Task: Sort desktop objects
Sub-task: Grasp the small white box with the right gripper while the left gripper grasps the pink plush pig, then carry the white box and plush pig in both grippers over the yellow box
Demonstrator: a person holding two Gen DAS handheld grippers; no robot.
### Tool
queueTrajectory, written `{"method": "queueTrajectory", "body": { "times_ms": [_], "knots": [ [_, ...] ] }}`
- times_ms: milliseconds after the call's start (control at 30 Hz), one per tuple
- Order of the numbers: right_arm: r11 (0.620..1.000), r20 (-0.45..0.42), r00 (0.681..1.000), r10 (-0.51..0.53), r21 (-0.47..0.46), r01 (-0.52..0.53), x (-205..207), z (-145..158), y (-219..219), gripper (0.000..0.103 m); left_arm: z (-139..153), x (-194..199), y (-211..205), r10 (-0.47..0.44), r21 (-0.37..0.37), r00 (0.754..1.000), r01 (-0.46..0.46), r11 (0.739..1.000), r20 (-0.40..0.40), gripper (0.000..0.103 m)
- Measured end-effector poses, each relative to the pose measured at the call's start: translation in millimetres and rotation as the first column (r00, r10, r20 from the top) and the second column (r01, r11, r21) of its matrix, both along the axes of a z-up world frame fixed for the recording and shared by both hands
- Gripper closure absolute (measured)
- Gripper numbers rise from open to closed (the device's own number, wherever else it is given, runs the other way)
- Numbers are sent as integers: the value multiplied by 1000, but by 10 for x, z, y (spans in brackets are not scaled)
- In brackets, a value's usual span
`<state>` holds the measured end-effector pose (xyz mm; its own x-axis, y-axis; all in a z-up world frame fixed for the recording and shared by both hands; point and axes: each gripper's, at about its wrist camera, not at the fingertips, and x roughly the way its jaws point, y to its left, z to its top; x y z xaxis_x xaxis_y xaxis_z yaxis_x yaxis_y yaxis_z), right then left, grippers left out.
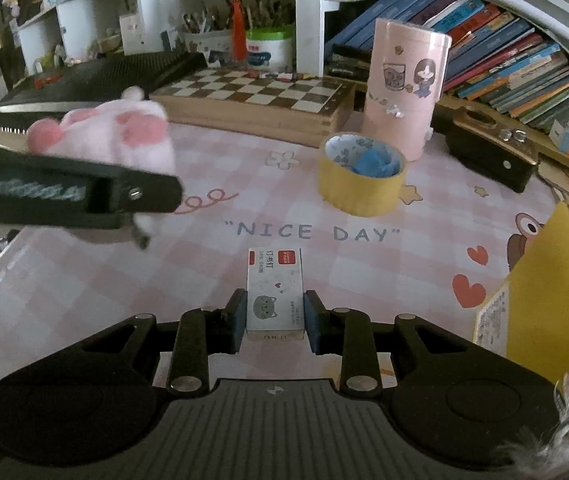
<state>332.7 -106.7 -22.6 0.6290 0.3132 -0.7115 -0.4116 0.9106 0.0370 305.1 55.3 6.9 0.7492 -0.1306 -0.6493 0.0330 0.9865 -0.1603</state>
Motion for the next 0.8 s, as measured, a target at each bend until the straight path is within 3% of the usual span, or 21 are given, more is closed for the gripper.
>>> {"method": "queueTrajectory", "body": {
  "times_ms": [200, 433, 800],
  "knots": [
    [1000, 27, 1000, -14, 8, 14, -190, 174, -3, 75, 79, -301, 74, -7, -31, 1000, 7, 999, 16, 30],
    [998, 31, 998, -63, 32, 62, -525, 332, -33, 75, 147, -678, 160, -14, -15, 999, 15, 1000, 51, 30],
    [988, -7, 989, -145, 49, 146, -1127, 303, 63, 75, 102, -1158, 311, -74, 7, 997, 74, 997, 33, 30]
  ]
}}
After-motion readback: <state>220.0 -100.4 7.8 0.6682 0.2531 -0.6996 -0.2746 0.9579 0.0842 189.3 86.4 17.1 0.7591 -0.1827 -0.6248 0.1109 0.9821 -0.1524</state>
